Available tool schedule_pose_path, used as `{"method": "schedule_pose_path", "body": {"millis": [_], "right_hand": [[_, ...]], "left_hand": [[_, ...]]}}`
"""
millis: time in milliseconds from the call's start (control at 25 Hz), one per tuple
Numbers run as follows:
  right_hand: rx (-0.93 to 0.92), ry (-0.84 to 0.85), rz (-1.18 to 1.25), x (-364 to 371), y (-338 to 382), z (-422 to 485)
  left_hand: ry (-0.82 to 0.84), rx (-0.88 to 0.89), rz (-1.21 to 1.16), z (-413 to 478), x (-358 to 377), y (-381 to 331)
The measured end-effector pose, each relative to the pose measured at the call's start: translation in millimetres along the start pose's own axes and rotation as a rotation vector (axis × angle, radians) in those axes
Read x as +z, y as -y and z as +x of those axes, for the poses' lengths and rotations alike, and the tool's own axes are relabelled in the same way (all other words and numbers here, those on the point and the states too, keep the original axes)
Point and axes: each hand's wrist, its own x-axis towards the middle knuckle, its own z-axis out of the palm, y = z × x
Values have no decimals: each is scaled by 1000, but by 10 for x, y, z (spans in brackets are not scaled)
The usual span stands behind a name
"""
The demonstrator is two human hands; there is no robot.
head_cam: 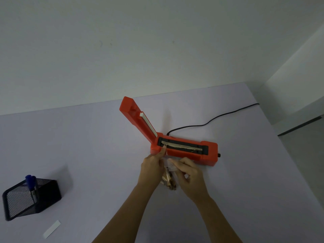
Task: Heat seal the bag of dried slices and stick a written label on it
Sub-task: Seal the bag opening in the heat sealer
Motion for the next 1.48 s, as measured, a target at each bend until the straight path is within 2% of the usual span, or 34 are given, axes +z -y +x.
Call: {"method": "schedule_pose_path", "body": {"millis": [80, 200, 320, 440, 560, 680, 880, 1080, 1240, 1480], "right_hand": [[0, 56, -16, -23, -29, 29], [107, -45, 17, -57, -43, 56], [320, -179, 108, -75, -89, 28], [406, -200, 125, -79, -119, 40], [417, -171, 155, -77, -86, 80], [540, -133, 300, -68, -75, 71], [751, -53, 411, 78, -72, -198], [830, 96, 301, 401, 44, -497], [842, 213, 227, 657, 190, -652], [865, 264, 210, 851, 320, -711]], "left_hand": [[-16, 48, 36, 12, 51, 78], [-79, 94, 2, -4, 87, 106], [-140, 111, -39, -11, 93, 113], [-165, 131, -54, -54, 101, 126], [-151, 34, -149, -90, 83, 136], [-113, -63, -260, -159, -7, 162], [-56, -202, -402, -519, -110, 409], [-98, -448, -542, -1101, -145, 765], [-188, -592, -555, -1458, -202, 1029], [-265, -595, -346, -1542, -306, 1180]]}}
